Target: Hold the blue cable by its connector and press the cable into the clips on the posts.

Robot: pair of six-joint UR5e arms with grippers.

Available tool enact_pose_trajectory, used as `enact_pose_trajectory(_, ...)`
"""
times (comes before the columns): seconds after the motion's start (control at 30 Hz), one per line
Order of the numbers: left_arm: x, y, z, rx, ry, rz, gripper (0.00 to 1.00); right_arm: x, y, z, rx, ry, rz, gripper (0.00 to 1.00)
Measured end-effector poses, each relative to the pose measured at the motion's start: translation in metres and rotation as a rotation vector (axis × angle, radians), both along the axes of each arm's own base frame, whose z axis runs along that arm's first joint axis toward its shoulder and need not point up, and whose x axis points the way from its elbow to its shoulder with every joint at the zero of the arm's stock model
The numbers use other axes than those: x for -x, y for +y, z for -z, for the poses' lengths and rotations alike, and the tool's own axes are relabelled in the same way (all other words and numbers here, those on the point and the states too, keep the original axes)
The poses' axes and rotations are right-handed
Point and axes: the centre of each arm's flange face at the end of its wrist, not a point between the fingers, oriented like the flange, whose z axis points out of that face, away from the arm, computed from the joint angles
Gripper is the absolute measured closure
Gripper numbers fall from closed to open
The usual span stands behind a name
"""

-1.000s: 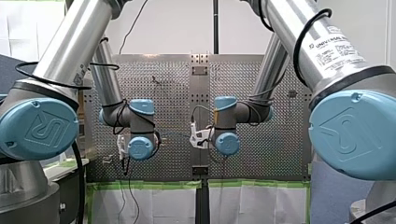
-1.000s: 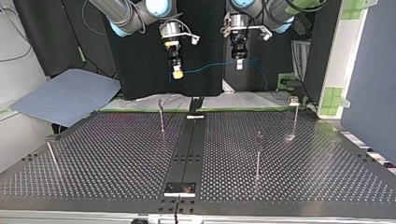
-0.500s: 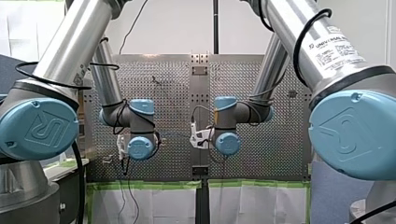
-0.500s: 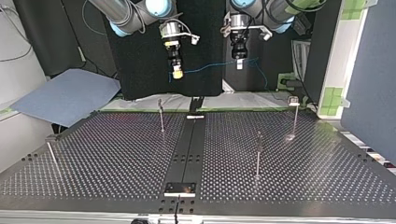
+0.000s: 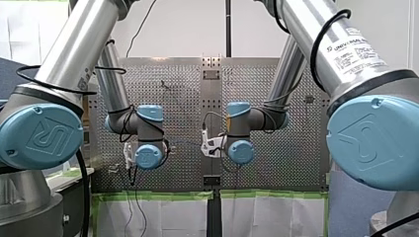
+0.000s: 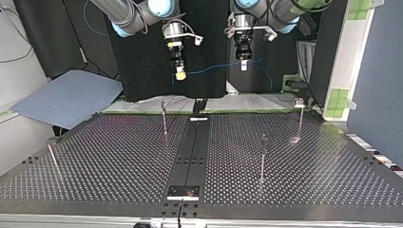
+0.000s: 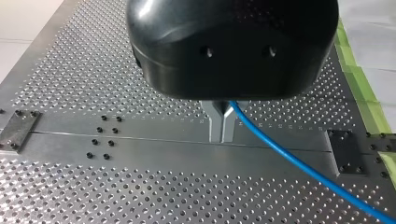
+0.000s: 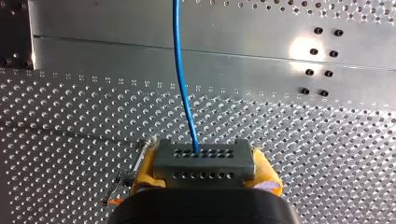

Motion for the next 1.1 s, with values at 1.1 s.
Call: enact_pose_trajectory(1.1, 0.027, 0.009, 0.055, -0.134, 0.162, -0.033, 1.0, 0.026, 0.037, 0.075, -0.188, 0.261, 0.015, 1.0)
